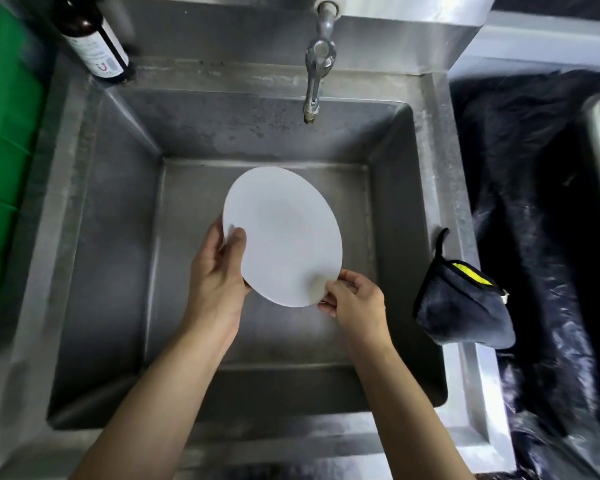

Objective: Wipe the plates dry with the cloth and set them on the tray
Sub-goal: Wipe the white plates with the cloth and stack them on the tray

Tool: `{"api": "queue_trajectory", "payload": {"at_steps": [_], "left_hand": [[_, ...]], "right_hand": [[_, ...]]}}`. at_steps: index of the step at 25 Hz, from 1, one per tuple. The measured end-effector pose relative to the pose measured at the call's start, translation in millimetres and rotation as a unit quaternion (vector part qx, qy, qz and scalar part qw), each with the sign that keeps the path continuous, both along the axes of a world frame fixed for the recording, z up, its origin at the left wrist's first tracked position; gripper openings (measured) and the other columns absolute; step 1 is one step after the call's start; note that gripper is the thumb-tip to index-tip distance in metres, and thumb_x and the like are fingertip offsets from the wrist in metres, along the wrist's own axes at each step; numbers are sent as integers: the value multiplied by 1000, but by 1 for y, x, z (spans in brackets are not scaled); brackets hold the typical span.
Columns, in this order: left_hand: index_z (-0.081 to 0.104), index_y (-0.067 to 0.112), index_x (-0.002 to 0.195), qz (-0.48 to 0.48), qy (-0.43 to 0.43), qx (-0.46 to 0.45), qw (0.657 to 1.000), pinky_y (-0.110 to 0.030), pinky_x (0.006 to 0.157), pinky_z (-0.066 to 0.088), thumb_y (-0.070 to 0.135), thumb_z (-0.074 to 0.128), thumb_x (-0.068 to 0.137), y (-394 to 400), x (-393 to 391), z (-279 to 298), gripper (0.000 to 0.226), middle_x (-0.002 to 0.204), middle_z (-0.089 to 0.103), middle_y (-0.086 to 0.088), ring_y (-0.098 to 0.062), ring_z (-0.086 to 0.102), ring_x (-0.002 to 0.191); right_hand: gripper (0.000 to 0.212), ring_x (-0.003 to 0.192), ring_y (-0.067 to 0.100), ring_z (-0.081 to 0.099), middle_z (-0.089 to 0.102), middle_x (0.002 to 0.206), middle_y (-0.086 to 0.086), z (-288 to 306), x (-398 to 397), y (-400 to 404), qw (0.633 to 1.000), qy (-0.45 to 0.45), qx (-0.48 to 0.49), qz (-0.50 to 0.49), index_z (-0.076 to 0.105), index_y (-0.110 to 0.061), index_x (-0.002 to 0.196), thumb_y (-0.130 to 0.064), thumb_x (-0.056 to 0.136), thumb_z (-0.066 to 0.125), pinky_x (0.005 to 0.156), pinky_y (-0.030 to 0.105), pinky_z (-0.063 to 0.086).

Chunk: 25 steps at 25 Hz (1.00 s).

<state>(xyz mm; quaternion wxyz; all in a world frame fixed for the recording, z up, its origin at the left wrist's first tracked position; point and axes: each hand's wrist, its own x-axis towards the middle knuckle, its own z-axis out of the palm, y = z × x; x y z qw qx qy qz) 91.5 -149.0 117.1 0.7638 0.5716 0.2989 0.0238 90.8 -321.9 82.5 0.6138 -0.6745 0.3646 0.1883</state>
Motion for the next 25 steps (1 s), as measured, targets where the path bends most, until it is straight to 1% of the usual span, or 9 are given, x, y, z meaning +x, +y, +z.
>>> {"api": "queue_trajectory", "payload": {"at_steps": [2, 4, 7, 10, 13, 15, 18, 21, 25], "left_hand": [[74, 47, 96, -8, 13, 27, 1000, -30, 80, 58, 37, 54, 101, -4, -5, 16, 23, 108, 75, 17, -7, 69, 105], [74, 43, 92, -8, 21, 39, 999, -34, 92, 55, 41, 51, 103, -6, -6, 28, 26, 106, 76, 16, -8, 70, 106], [71, 38, 93, -4, 44, 40, 998, -33, 95, 53, 41, 47, 105, -4, -7, 42, 26, 101, 75, 21, -2, 70, 101], [69, 37, 95, -7, 66, 38, 997, -31, 86, 55, 45, 46, 104, -4, -12, 53, 26, 96, 75, 24, 1, 71, 93], [75, 46, 82, -22, 64, 29, 997, -25, 71, 58, 47, 47, 104, -10, -18, 65, 36, 91, 76, 23, 3, 72, 84], [74, 53, 75, -24, 67, 22, 997, -23, 66, 57, 48, 47, 103, -15, -22, 73, 40, 87, 75, 24, 5, 71, 79], [73, 56, 73, -21, 65, 31, 997, -21, 62, 57, 48, 47, 103, -18, -28, 84, 41, 85, 74, 26, 6, 71, 77], [70, 61, 73, -30, 54, 44, 997, -18, 58, 57, 50, 46, 103, -19, -32, 94, 40, 85, 74, 28, 7, 70, 76], [71, 57, 86, -49, 32, 91, 994, -19, 68, 56, 56, 45, 101, -18, -38, 103, 30, 96, 75, 23, 4, 70, 87]], "right_hand": [[16, 63, 9, 71, 76, 83, 3, 14, -3, 0, 999, 8, -10, 29, 65, -19, 97, -3, 95, 62, 60, 24, 57], [12, 66, 10, 73, 76, 85, 3, 27, -5, -4, 997, 15, -28, 74, 66, -16, 104, -8, 97, 61, 63, 27, 59], [25, 92, 19, 72, 73, 101, 0, 45, -7, -19, 979, -13, -145, 140, 67, -13, 121, -19, 97, 63, 86, 39, 58], [35, 109, 36, 61, 67, 116, 11, 55, -15, -49, 901, -134, -370, 185, 65, -13, 126, -15, 91, 64, 95, 47, 46], [58, 139, 38, 41, 52, 147, 12, 52, -27, -85, 813, -122, -531, 206, 57, -20, 140, -20, 83, 70, 112, 53, 28], [75, 155, 33, 16, 29, 165, 10, 45, -31, -107, 804, -36, -545, 234, 42, -28, 153, -30, 84, 72, 121, 58, 11], [87, 158, 31, 3, 11, 170, 11, 33, -35, -130, 814, 34, -519, 258, 27, -36, 159, -39, 85, 72, 122, 62, 10], [87, 154, 38, 14, 16, 168, 15, 31, -30, -139, 820, 22, -506, 268, 29, -35, 158, -37, 84, 75, 120, 59, 19], [69, 130, 44, 39, 36, 151, 15, 42, -20, -141, 802, 23, -522, 289, 41, -35, 152, -28, 89, 68, 105, 54, 35]]}}
